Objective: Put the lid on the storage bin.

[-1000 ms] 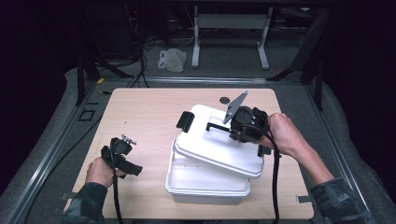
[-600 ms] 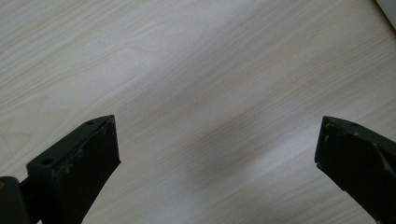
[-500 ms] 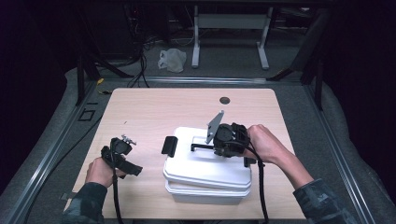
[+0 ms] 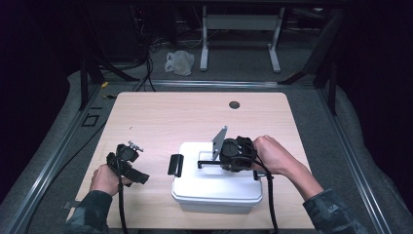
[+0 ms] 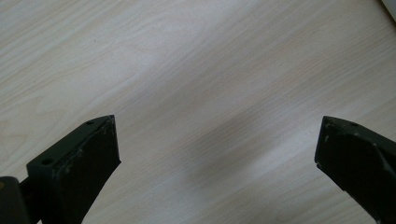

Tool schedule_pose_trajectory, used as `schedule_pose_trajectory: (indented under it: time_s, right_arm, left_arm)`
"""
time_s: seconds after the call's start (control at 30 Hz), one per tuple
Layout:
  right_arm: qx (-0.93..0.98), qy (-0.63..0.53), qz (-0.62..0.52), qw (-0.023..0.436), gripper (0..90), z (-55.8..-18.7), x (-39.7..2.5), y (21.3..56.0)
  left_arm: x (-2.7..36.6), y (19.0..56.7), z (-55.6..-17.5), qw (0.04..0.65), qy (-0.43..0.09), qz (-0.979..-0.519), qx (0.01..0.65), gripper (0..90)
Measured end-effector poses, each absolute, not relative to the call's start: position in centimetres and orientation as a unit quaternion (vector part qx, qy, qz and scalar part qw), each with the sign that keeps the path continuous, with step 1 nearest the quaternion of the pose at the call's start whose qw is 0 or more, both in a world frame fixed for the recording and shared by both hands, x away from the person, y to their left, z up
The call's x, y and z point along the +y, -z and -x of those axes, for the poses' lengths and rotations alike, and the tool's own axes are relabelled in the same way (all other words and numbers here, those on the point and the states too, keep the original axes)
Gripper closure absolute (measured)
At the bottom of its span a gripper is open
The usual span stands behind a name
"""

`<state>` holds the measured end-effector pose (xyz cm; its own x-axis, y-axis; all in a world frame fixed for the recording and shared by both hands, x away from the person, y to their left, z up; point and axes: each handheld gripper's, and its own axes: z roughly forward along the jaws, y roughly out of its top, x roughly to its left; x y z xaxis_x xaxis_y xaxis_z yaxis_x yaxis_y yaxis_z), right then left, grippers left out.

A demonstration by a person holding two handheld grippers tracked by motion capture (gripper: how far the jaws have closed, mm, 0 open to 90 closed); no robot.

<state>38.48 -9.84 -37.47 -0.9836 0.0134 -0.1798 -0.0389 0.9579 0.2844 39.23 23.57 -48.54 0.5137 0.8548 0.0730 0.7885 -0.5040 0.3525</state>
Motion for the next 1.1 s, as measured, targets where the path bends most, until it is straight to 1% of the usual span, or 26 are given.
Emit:
schedule_pose_trajectory:
  time_s: [0.37, 0.4, 0.47, 0.53, 0.57, 0.6, 0.63, 0.67, 0.7, 0.77, 0.8, 0.87, 0.97, 1.0, 1.1]
  right_arm:
    - [0.986, -0.148, -0.003, 0.079, 84.3, -38.5, -9.8, 38.1]
    - [0.986, -0.146, -0.005, 0.082, 83.0, -38.5, -9.8, 38.1]
    - [0.986, -0.148, -0.008, 0.081, 75.6, -38.5, -9.8, 38.0]
    - [0.985, -0.151, -0.015, 0.078, 70.9, -38.5, -9.9, 37.8]
    - [0.985, -0.153, -0.013, 0.077, 65.6, -38.5, -9.9, 37.7]
    - [0.985, -0.153, -0.013, 0.077, 65.6, -38.5, -9.9, 37.7]
    - [0.985, -0.154, -0.016, 0.075, 56.5, -38.4, -9.9, 37.5]
    - [0.985, -0.155, -0.017, 0.069, 53.3, -38.3, -10.0, 37.4]
    - [0.985, -0.158, -0.018, 0.073, 48.6, -38.2, -10.0, 37.3]
    - [0.984, -0.165, -0.026, 0.06, 39.5, -38.0, -10.3, 37.1]
    - [0.983, -0.171, -0.029, 0.062, 35.0, -37.9, -10.5, 36.9]
    - [0.982, -0.173, -0.044, 0.052, 28.4, -37.7, -11.0, 36.6]
    - [0.979, -0.186, -0.066, 0.049, 17.1, -37.5, -12.0, 35.9]
    - [0.978, -0.188, -0.076, 0.053, 14.1, -37.4, -12.4, 35.7]
    - [0.974, -0.196, -0.1, 0.061, 10.2, -37.3, -13.8, 35.2]
  left_arm:
    - [23.4, 48.6, -39.2, 0.136, -0.119, -0.86, 0.477, 0.0]
    - [23.4, 48.6, -39.2, 0.136, -0.119, -0.86, 0.477, 0.0]
    - [23.4, 48.6, -39.2, 0.137, -0.119, -0.86, 0.477, 0.0]
    - [23.5, 48.6, -39.2, 0.137, -0.12, -0.86, 0.477, 0.0]
    - [23.5, 48.6, -39.2, 0.137, -0.118, -0.86, 0.478, 0.0]
    - [23.5, 48.6, -39.2, 0.137, -0.118, -0.86, 0.478, 0.0]
    - [23.5, 48.6, -39.2, 0.138, -0.118, -0.859, 0.479, 0.0]
    - [23.5, 48.6, -39.2, 0.138, -0.118, -0.859, 0.478, 0.0]
    - [23.5, 48.6, -39.2, 0.139, -0.118, -0.859, 0.478, 0.0]
    - [23.6, 48.6, -39.2, 0.139, -0.118, -0.859, 0.479, 0.0]
    - [23.6, 48.6, -39.2, 0.139, -0.118, -0.858, 0.479, 0.0]
    - [23.6, 48.6, -39.2, 0.14, -0.118, -0.858, 0.481, 0.0]
    - [23.6, 48.5, -39.1, 0.14, -0.118, -0.858, 0.48, 0.0]
    - [23.6, 48.5, -39.1, 0.14, -0.119, -0.858, 0.48, 0.0]
    - [23.6, 48.5, -39.1, 0.14, -0.118, -0.857, 0.481, 0.0]
